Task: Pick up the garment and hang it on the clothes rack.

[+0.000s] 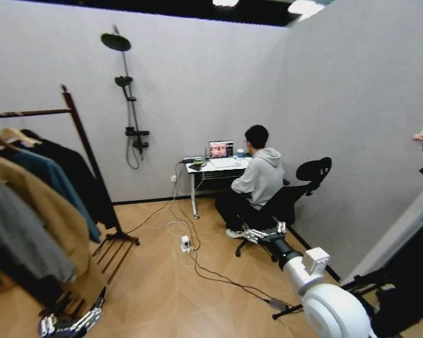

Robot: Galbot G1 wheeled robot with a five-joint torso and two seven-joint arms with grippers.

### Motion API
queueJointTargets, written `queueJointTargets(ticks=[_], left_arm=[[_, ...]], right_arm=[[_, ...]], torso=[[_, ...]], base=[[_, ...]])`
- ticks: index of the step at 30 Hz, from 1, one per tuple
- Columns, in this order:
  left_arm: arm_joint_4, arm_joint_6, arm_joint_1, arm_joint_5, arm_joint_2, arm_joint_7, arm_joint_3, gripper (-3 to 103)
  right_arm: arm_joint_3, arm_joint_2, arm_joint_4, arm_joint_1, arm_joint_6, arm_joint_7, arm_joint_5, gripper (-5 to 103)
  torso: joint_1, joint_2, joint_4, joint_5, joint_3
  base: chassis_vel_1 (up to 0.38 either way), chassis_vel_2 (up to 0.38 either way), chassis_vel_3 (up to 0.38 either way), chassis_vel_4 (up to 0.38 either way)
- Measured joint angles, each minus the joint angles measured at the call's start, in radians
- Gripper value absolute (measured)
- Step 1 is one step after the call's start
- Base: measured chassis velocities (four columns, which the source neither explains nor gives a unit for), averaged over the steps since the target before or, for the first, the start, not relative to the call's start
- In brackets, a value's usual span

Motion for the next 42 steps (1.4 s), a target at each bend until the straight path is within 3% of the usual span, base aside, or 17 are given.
queueJointTargets(ticks=[42], left_arm=[[0.0, 0.0, 0.0, 0.0, 0.0, 0.0, 0.0, 100]], right_arm=[[-0.014, 0.002, -0.004, -0.01, 0.017, -0.006, -0.011, 100]], torso=[[0.0, 0.0, -0.0004, 0.0001, 0.0]], base=[[0.149, -0.134, -0.134, 0.147]])
